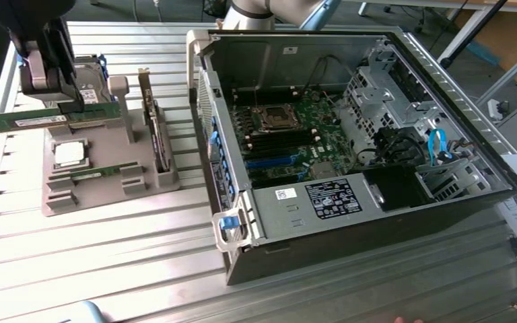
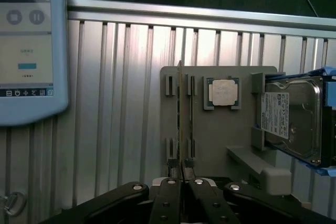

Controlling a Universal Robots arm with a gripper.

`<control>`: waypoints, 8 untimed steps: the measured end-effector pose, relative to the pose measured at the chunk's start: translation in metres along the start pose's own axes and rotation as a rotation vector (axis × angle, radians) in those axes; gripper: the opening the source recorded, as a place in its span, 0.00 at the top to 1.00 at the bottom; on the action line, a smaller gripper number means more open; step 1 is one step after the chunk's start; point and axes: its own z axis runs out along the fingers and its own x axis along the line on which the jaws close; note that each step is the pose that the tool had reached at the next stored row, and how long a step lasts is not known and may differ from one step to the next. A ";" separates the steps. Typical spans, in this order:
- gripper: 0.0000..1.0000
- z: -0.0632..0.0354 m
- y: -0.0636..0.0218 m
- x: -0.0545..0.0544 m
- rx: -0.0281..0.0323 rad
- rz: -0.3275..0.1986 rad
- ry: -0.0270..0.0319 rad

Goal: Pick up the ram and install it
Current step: 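Pick up the ram and move it above insertion slot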

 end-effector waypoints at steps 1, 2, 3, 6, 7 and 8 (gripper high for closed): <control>0.88 -0.0016 0.0000 0.000 0.0000 0.000 0.0000; 0.88 -0.0033 0.0000 0.000 0.0001 0.000 -0.0001; 0.88 -0.0048 0.0001 0.000 0.0001 0.000 -0.0001; 0.88 -0.0088 0.0001 0.000 0.0001 0.000 -0.0001; 0.88 -0.0091 0.0001 0.000 0.0002 0.000 -0.0001; 0.88 -0.0091 0.0001 0.000 0.0003 0.000 -0.0002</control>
